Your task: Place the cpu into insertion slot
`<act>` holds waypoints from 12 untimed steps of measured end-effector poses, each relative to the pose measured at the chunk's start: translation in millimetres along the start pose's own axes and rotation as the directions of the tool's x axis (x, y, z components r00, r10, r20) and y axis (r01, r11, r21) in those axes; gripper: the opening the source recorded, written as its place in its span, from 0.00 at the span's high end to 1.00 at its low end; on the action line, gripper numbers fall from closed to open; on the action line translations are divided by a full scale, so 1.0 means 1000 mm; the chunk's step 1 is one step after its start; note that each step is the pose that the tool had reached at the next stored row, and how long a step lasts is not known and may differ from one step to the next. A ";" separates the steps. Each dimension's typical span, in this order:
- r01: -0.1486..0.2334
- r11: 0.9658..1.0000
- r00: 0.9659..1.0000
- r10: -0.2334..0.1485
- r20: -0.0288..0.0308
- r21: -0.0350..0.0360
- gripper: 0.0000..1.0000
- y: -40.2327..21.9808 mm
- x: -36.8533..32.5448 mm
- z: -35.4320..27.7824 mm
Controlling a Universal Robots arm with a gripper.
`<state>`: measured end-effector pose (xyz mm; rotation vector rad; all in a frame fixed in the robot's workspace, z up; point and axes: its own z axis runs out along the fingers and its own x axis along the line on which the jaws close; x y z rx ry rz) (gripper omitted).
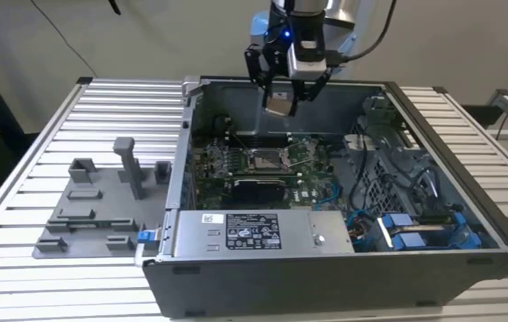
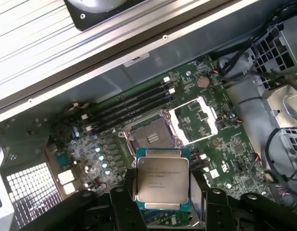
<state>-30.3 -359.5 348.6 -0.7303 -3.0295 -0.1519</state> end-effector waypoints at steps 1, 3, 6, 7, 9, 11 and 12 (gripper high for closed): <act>-0.016 1.000 1.000 0.016 0.001 -0.001 0.46 -0.0001 0.0000 0.0006; -0.046 0.999 0.999 0.046 0.004 -0.002 0.46 -0.0002 -0.0001 0.0019; -0.088 0.996 0.996 0.088 0.007 -0.004 0.46 -0.0003 -0.0002 0.0039; -0.101 0.995 0.995 0.101 0.009 -0.005 0.46 -0.0004 -0.0002 0.0045; -0.126 0.992 0.992 0.126 0.011 -0.006 0.46 -0.0005 -0.0002 0.0057; -0.149 0.989 0.989 0.149 0.013 -0.007 0.46 -0.0006 -0.0003 0.0070; -0.160 0.987 0.987 0.161 0.014 -0.008 0.46 -0.0006 -0.0003 0.0076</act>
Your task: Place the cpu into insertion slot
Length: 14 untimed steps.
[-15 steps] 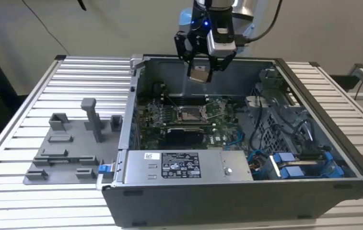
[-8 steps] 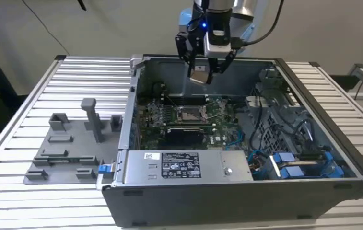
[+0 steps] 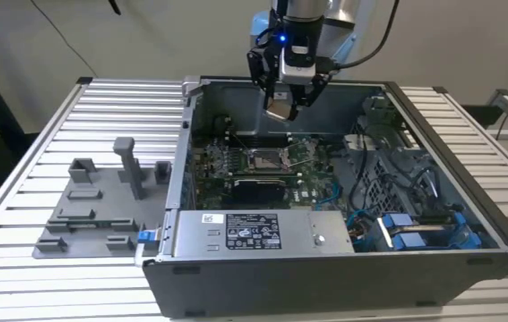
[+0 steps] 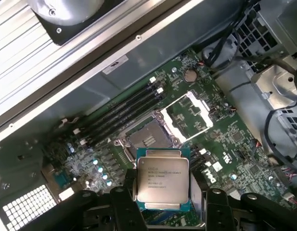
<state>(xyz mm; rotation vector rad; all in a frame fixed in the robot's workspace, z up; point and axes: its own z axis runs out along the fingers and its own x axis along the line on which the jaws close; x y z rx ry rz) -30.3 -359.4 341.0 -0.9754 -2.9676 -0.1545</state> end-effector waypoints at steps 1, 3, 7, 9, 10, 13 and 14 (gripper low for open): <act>-0.012 1.000 1.000 0.012 0.001 0.000 0.46 0.0000 0.0000 0.0006; -0.034 0.999 0.999 0.034 0.003 -0.002 0.46 -0.0001 -0.0001 0.0019; -0.080 0.997 0.997 0.080 0.007 -0.004 0.46 -0.0003 -0.0001 0.0048; -0.105 0.995 0.994 0.105 0.009 -0.005 0.46 -0.0004 -0.0002 0.0063; -0.117 0.993 0.993 0.117 0.010 -0.005 0.46 -0.0005 -0.0002 0.0071; -0.152 0.988 0.988 0.152 0.013 -0.007 0.46 -0.0007 -0.0003 0.0095; -0.165 0.986 0.986 0.165 0.014 -0.008 0.46 -0.0008 -0.0003 0.0103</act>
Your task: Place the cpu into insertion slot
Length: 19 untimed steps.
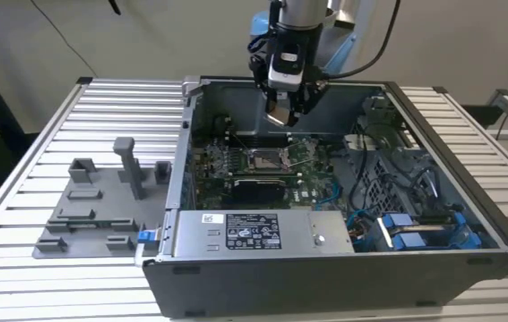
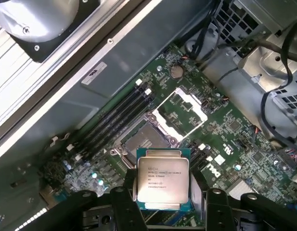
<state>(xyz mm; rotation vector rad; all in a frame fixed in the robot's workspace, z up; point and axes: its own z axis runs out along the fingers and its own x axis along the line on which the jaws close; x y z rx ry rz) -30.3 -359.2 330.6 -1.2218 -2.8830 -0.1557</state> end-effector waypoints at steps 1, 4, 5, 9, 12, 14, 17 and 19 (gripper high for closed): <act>-0.014 1.000 1.000 0.014 0.001 -0.001 0.46 -0.0001 0.0000 0.0008; -0.052 0.999 0.999 0.052 0.004 -0.002 0.46 -0.0003 -0.0001 0.0031; -0.064 0.998 0.998 0.064 0.005 -0.003 0.46 -0.0003 -0.0002 0.0039; -0.113 0.994 0.994 0.113 0.010 -0.005 0.46 -0.0006 -0.0003 0.0068; -0.149 0.989 0.989 0.149 0.013 -0.007 0.46 -0.0008 -0.0004 0.0089; -0.172 0.985 0.985 0.173 0.015 -0.009 0.46 -0.0009 -0.0004 0.0101; -0.206 0.979 0.978 0.206 0.017 -0.011 0.46 -0.0009 -0.0005 0.0113; -0.226 0.974 0.974 0.226 0.019 -0.012 0.46 -0.0010 -0.0005 0.0114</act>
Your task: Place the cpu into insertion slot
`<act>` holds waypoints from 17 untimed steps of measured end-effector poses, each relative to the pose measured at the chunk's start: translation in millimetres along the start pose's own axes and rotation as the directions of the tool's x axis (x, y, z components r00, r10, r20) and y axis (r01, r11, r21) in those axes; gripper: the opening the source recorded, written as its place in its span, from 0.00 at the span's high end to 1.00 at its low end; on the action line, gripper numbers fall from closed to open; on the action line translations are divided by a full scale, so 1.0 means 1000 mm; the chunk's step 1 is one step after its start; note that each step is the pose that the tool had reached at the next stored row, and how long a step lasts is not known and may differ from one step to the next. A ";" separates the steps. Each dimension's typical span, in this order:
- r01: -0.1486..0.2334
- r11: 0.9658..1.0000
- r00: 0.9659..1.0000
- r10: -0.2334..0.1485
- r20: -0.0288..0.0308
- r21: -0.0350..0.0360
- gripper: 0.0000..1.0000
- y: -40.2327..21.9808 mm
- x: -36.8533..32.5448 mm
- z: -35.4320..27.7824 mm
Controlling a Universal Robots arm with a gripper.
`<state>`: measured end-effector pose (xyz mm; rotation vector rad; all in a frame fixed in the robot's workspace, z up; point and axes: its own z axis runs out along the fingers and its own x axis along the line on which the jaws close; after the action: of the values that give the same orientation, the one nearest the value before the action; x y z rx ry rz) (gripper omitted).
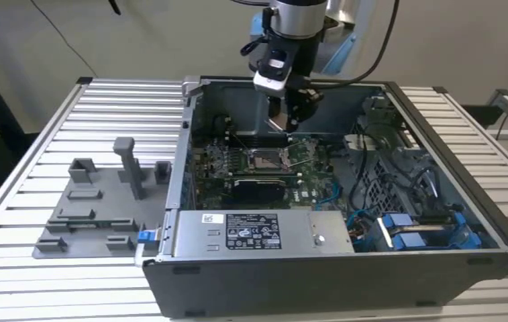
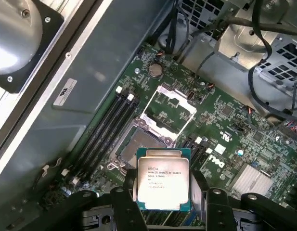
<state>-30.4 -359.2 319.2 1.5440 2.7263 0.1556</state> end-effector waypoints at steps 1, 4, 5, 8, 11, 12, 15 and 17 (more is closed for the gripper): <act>-0.010 1.000 1.000 0.010 0.001 -0.001 0.46 0.0000 0.0000 0.0001; -0.049 0.999 0.999 0.049 0.004 -0.002 0.46 0.0000 0.0000 0.0002; -0.064 0.998 0.998 0.064 0.005 -0.003 0.46 0.0000 0.0000 0.0002; -0.103 0.995 0.995 0.103 0.009 -0.005 0.46 0.0001 0.0000 0.0002; -0.121 0.993 0.993 0.121 0.010 -0.006 0.46 0.0000 0.0000 0.0002; -0.128 0.992 0.992 0.128 0.011 -0.007 0.46 0.0000 0.0000 0.0002; -0.157 0.988 0.987 0.157 0.013 -0.008 0.46 0.0000 0.0000 0.0002; -0.181 0.983 0.983 0.181 0.015 -0.010 0.46 0.0000 0.0000 0.0003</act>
<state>-30.3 -359.1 318.9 1.7815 2.5665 0.1541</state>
